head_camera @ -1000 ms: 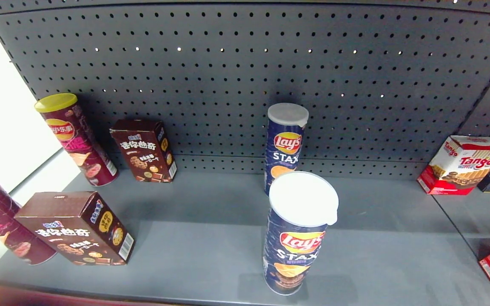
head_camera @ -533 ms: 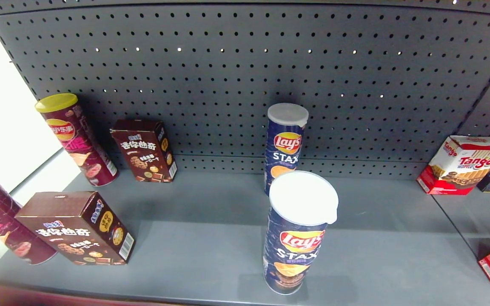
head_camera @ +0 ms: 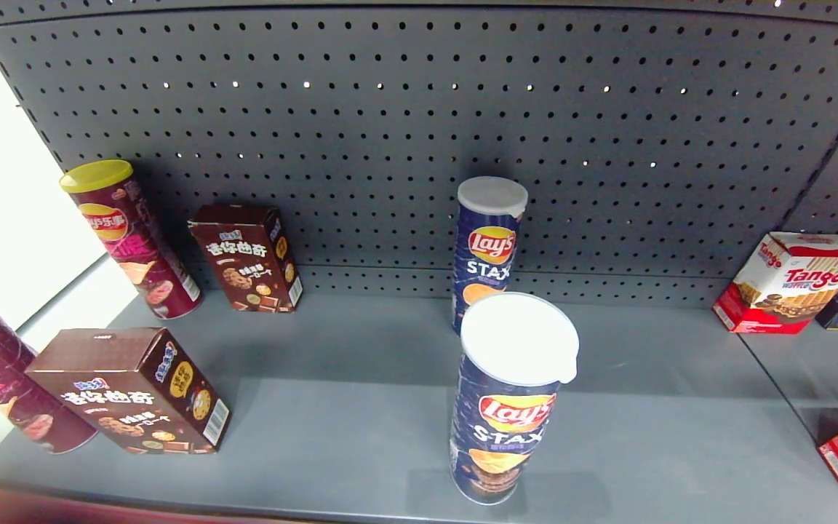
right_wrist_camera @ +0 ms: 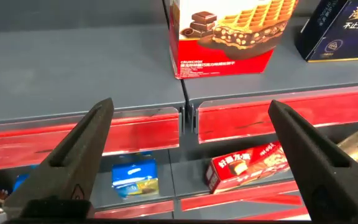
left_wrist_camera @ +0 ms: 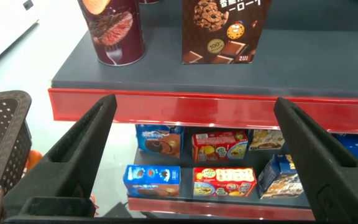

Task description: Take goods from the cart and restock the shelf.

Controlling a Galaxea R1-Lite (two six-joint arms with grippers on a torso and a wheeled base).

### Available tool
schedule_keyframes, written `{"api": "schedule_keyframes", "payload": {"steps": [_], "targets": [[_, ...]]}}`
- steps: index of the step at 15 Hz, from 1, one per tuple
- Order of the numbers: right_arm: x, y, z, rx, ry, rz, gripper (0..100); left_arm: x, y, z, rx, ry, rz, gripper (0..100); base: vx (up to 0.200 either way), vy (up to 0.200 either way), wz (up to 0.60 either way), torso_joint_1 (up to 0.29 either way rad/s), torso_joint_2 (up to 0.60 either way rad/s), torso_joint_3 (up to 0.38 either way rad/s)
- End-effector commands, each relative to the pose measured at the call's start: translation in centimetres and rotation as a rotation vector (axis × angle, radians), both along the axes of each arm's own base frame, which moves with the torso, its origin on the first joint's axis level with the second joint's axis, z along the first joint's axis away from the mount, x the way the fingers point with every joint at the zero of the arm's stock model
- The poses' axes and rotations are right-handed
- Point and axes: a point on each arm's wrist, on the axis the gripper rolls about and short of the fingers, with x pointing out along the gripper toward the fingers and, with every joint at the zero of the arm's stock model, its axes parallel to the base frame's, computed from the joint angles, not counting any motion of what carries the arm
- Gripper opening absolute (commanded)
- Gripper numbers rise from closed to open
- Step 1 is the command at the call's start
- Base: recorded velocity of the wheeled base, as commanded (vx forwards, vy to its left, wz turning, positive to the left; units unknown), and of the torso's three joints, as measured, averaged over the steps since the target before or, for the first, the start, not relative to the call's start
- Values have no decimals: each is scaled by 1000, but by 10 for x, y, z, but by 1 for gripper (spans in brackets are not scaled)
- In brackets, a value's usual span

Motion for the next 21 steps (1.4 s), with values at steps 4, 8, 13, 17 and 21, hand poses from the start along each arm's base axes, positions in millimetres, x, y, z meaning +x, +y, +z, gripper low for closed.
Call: {"api": "schedule_keyframes", "payload": {"steps": [4,8,13,17,21], "targets": [[0,-2,0,0,9,155,100,0,0,0,1,1,-2,100,0,0,0,0,0,0],[-7,-4,-1,-8,-82,235,100,0,0,0,1,1,-1,100,0,0,0,0,0,0],[-7,-4,-1,-10,-79,241,100,0,0,0,1,-1,2,100,0,0,0,0,0,0],[-7,-4,-1,-6,-82,236,100,0,0,0,4,-1,1,100,0,0,-150,1,1,1],[-7,-4,-1,-8,-82,236,100,0,0,0,3,1,-1,100,0,0,-150,-2,1,-1]]}}
